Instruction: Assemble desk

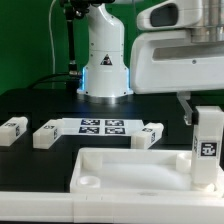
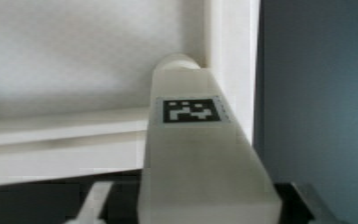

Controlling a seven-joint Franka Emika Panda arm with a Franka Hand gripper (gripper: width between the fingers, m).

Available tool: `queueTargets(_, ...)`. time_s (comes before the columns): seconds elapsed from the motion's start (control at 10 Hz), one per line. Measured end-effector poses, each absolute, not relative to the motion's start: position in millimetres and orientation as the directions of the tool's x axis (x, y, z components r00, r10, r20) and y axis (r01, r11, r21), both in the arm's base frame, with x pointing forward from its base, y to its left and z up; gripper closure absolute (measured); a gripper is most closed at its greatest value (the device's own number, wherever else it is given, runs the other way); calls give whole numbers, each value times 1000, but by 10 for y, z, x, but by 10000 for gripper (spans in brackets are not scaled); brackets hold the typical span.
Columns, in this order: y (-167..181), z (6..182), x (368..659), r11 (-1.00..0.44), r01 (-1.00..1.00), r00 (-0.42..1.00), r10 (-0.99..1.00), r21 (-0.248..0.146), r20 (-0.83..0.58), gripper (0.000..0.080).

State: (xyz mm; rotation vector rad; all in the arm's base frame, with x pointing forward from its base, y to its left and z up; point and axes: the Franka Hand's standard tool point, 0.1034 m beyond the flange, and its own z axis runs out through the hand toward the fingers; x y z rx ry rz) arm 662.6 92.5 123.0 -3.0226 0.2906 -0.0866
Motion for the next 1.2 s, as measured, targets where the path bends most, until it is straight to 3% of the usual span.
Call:
queueTargets(0.5,909,1223,6608,-786,-605,792,-611,-128,3,509)
queueTargets(1.1,951,1212,6593,-459,-880,469,-881,-121,-68,509)
queueTargets(1.2,955,1211,6594,-459,-880,469,-880,-123,-70,447)
